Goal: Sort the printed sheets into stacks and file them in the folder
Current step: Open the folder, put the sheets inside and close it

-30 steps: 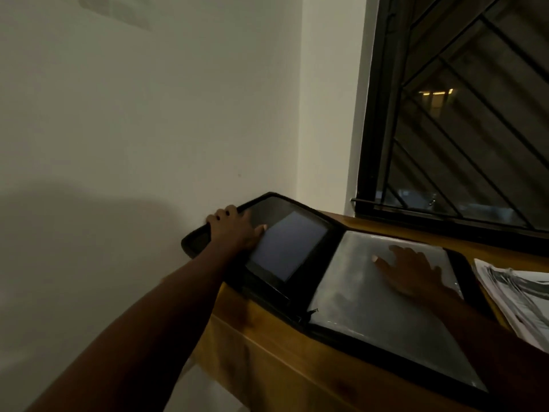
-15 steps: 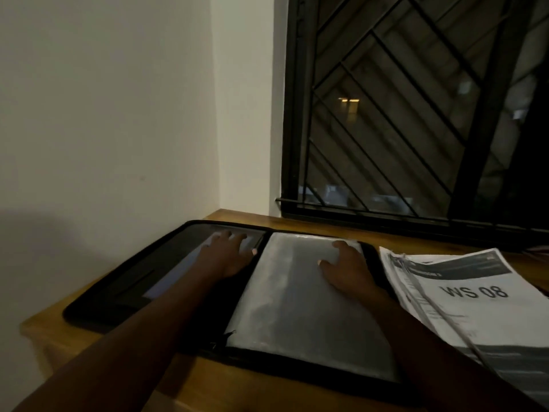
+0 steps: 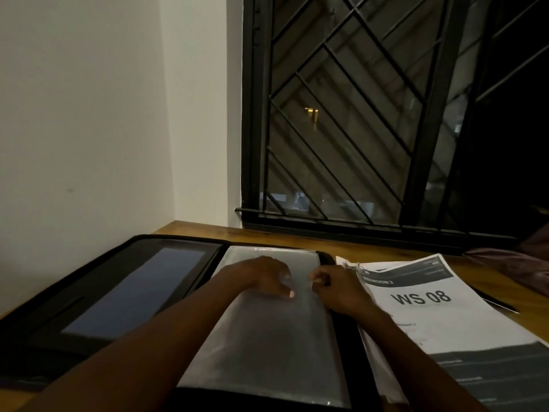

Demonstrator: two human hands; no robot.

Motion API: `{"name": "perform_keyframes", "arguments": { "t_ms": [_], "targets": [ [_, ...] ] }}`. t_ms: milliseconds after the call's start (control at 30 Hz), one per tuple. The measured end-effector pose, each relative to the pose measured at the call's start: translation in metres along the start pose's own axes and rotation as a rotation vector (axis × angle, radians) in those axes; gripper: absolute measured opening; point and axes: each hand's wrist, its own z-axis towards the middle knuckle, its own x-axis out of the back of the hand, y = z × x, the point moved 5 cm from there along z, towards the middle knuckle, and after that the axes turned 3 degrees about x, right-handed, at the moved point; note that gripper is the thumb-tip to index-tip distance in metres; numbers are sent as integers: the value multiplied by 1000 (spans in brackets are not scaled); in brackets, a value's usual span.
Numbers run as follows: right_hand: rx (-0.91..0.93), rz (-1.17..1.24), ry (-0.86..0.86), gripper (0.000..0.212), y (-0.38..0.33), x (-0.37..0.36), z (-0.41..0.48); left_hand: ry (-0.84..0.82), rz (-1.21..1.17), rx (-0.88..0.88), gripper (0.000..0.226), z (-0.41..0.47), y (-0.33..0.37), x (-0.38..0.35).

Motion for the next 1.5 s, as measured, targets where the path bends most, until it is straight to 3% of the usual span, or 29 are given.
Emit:
{"name": "perform_keyframes", "arguments": {
  "t_ms": [67,233,500,633,800,1167,1300,1400,1500],
  "targets": [
    [18,16,-11,19,-3,6,3,42,-80,-19,56,4,17,9],
    [-2,153,157,17,14,68,6,413,-631,-73,36,15,57,10],
    [-246,-111,402,23,129,168,-20,430,-1084,26,35,46,98,-25],
    [-352,-235,387,32,156,186,-32,478,-1156,34,35,57,119,-26],
    [-256,-211,361,39,154,171,-39,426,-1163,32,36,66,147,-34],
    [-251,-142,447,45,164,164,-36,484,-905,58,37,66,150,-48],
    [-298,-137,523,37,173,181,-32,488,-972,41,39,66,150,-50],
    [-230,-115,543,15,167,193,-31,471,-1059,30,37,62,151,-50],
    [-231,-105,490,20,172,192,-26,444,-1098,26,41,63,150,-53]
  ]
}}
